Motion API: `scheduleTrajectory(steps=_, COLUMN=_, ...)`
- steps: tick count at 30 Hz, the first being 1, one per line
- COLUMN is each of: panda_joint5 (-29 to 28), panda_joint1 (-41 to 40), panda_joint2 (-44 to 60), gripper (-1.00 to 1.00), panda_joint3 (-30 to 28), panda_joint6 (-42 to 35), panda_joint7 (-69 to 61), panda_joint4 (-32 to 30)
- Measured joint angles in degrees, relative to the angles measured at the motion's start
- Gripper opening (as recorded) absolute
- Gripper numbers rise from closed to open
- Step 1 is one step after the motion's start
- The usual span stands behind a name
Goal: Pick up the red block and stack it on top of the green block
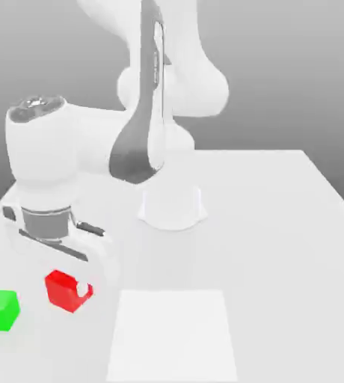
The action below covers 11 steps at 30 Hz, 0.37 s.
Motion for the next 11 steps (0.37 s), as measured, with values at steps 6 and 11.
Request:
scheduleTrajectory(steps=6, panda_joint5=3.99, panda_joint1=-5.95, panda_joint2=7.47, gripper=-1.0, panda_joint3=-1.81, panda_joint6=3.76, panda_joint7=-5.07, panda_joint4=3.77)
scheduleTrajectory(steps=11, panda_joint5=5.62, panda_joint1=-6.8, panda_joint2=10.54, gripper=1.0, panda_joint3=-0.81, panda_joint6=6.52, panda_joint7=-6.29, panda_joint4=3.96)
